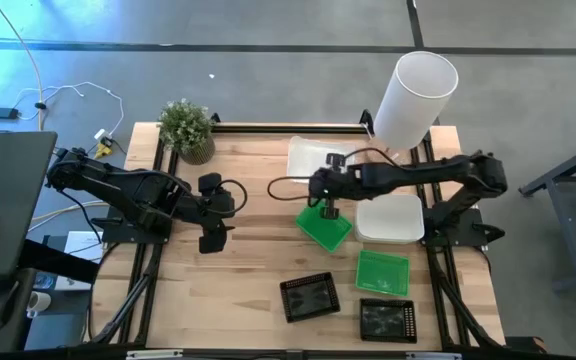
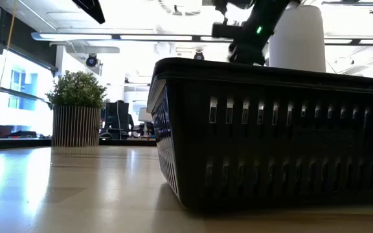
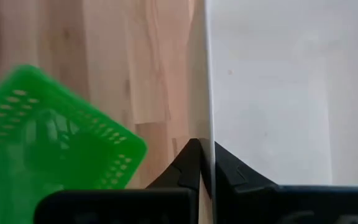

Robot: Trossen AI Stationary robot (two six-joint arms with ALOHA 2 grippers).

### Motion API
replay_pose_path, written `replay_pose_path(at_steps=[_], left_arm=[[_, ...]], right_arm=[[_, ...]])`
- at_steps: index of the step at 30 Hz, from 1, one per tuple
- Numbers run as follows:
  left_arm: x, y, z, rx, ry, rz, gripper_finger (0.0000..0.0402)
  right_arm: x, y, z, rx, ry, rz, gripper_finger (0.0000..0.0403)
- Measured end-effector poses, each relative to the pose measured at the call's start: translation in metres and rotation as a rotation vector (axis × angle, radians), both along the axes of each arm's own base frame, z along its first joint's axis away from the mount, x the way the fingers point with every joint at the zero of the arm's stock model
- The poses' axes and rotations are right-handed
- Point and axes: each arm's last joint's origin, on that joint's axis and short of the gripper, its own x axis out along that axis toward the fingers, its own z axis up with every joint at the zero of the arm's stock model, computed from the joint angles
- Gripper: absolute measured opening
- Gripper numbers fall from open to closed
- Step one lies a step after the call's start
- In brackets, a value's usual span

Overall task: Stack baskets by color
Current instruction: Stack the top white bin on the white bins

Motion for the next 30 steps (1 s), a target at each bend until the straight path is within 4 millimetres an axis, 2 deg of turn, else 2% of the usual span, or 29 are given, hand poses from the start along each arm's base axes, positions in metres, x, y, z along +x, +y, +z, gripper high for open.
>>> replay_pose_path(at_steps=[8,13,21,30], left_arm=[[0.000,0.000,0.000,0.000,0.000,0.000,0.0259],[0.000,0.000,0.000,-0.004,-0.002,0.007,0.0259],[0.000,0.000,0.000,-0.005,-0.002,0.007,0.0259],[0.000,0.000,0.000,-0.005,-0.002,0.007,0.0259]], right_arm=[[-0.032,0.040,0.036,0.005,-0.073,0.017,0.0000],[-0.055,0.062,0.049,0.052,-0.088,0.008,0.0000],[-0.093,0.093,0.058,0.149,-0.056,-0.031,0.0000],[-0.135,0.115,0.059,0.234,0.040,-0.163,0.0000]])
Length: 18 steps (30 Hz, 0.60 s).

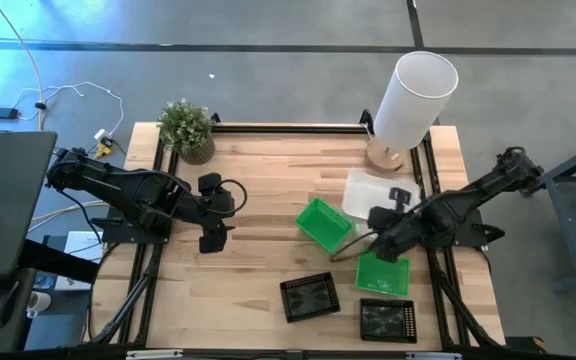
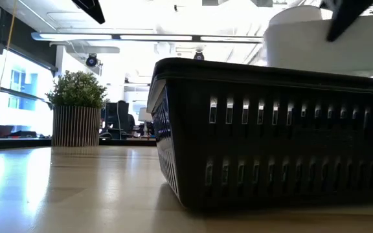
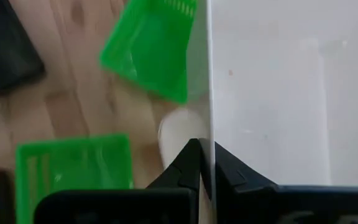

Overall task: Stack baskets by color
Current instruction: Stack the top white bin on the white bins

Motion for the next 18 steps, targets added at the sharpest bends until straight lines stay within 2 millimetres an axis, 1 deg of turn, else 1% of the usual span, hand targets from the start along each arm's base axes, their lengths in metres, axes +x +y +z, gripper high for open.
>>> replay_pose_path(at_steps=[3,8,14,18], left_arm=[[0.000,0.000,0.000,0.000,0.000,0.000,0.0260],[0.000,0.000,0.000,0.000,0.000,0.000,0.0259],[0.000,0.000,0.000,0.000,0.000,0.000,0.0259],[0.000,0.000,0.000,-0.001,0.000,0.001,0.0260]], right_arm=[[-0.010,0.009,-0.001,0.019,0.035,-0.012,0.0000],[-0.024,0.021,-0.002,-0.005,0.078,0.052,0.0000],[-0.036,0.025,-0.003,-0.022,0.150,0.070,0.0000],[-0.041,0.028,-0.007,-0.049,0.179,0.120,0.0000]])
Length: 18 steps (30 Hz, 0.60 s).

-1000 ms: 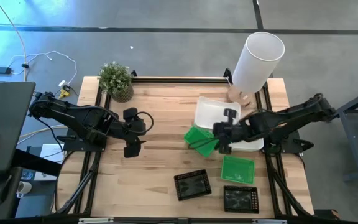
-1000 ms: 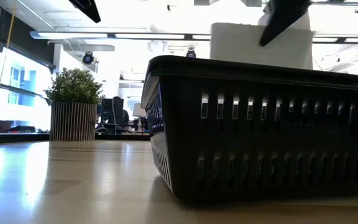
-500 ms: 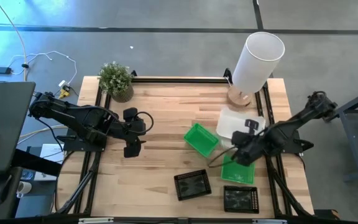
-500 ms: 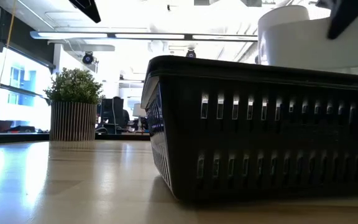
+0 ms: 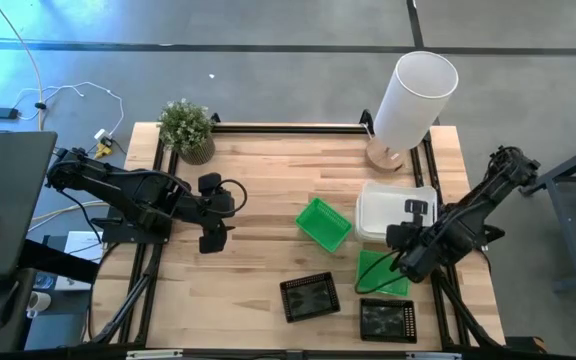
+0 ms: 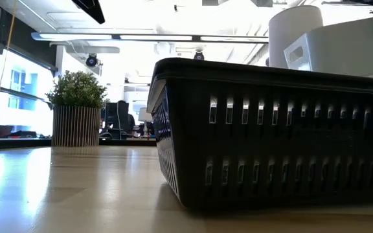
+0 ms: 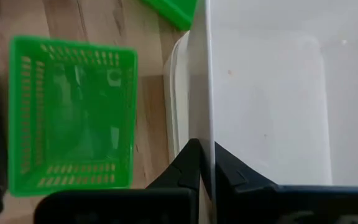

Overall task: Stack baskets by color
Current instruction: Stack the top white bin on the white bins

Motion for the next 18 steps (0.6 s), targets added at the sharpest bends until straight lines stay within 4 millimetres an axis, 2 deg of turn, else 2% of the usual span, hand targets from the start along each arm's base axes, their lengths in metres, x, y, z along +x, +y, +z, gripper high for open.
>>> replay_pose_path(at_steps=[9,18], left_arm=[[0.000,0.000,0.000,-0.013,-0.006,0.020,0.0259],[0.000,0.000,0.000,-0.013,-0.006,0.020,0.0259]], right_arm=[[-0.011,0.002,-0.027,-0.092,0.041,0.037,0.0000],[-0.014,-0.002,-0.055,-0.050,-0.013,0.021,0.0000]])
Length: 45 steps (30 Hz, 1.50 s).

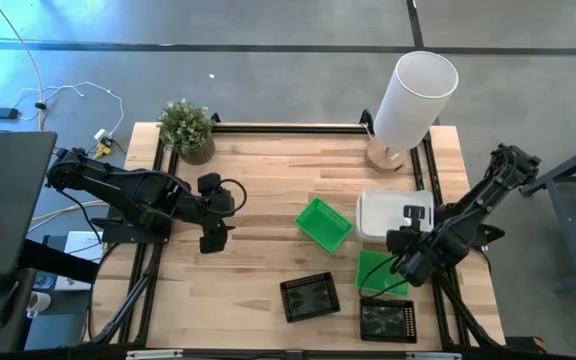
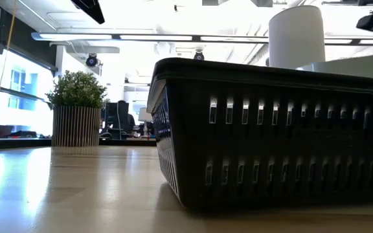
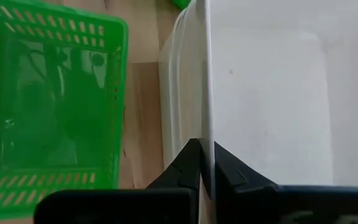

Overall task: Stack baskets by color
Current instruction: Stack the top white bin on the white bins, then stack the right black bin on the black bins

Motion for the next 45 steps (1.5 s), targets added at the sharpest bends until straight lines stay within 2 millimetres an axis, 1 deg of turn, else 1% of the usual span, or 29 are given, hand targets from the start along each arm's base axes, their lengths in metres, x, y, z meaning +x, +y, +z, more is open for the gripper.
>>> replay_pose_path(at_steps=[6,13,21,26,28,34,40,45], left_arm=[[0.0000,0.0000,0.0000,0.000,0.000,0.000,0.0259],[0.0000,0.0000,0.0000,0.000,0.000,0.000,0.0259],[0.0000,0.0000,0.0000,-0.002,-0.001,0.004,0.0259],[0.0000,0.0000,0.0000,-0.038,-0.016,0.061,0.0259],[0.0000,0.0001,0.0000,-0.041,-0.017,0.066,0.0259],[0.0000,0.0001,0.0000,-0.042,-0.018,0.068,0.0259],[0.0006,-0.0001,0.0003,-0.043,-0.025,0.067,0.0259],[0.0020,-0.0004,0.0011,-0.046,-0.041,0.065,0.0259]], right_arm=[[-0.0015,-0.0013,-0.0098,0.017,-0.005,-0.025,0.0000],[-0.0017,-0.0014,-0.0099,0.020,-0.006,-0.039,0.0000],[-0.0018,-0.0012,-0.0100,0.043,-0.024,-0.105,0.0000],[-0.0014,-0.0010,-0.0100,0.060,-0.049,-0.163,0.0003],[-0.0016,-0.0009,-0.0100,0.069,-0.051,-0.181,0.0013],[-0.0007,0.0014,-0.0105,0.108,-0.034,-0.176,0.0060],[-0.0019,-0.0001,-0.0104,0.089,-0.029,-0.182,0.0112],[-0.0004,0.0015,-0.0024,0.106,-0.043,-0.192,0.0150]])
